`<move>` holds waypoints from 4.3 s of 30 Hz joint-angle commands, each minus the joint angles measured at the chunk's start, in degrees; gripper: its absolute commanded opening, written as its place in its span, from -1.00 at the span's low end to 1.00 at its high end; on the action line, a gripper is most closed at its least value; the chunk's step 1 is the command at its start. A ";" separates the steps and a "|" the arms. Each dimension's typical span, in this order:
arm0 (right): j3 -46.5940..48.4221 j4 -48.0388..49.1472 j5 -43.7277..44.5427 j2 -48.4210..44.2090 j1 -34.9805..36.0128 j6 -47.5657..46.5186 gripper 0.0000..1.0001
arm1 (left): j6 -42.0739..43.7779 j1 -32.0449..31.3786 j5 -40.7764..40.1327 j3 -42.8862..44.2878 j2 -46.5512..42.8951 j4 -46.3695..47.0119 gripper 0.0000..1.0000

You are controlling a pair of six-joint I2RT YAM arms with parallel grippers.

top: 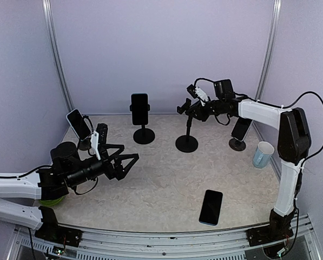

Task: Place the phone on the phone stand
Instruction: Pick up the phone stand at the center of the board, then adjust the phone stand at the center of the board, then place the phone stand at the center of the board.

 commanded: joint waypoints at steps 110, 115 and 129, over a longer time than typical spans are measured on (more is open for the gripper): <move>-15.87 -4.74 -18.40 -19.36 21.59 -19.79 -1.00 | 10.83 1.06 13.81 3.08 -0.86 6.17 0.46; -15.99 -4.50 -18.07 -18.45 21.20 -19.62 -0.69 | 10.72 1.28 13.88 2.73 -0.79 6.53 0.46; -17.50 -4.60 -14.35 -19.98 21.25 -17.35 0.53 | 10.27 1.64 14.31 2.21 -0.62 7.33 0.46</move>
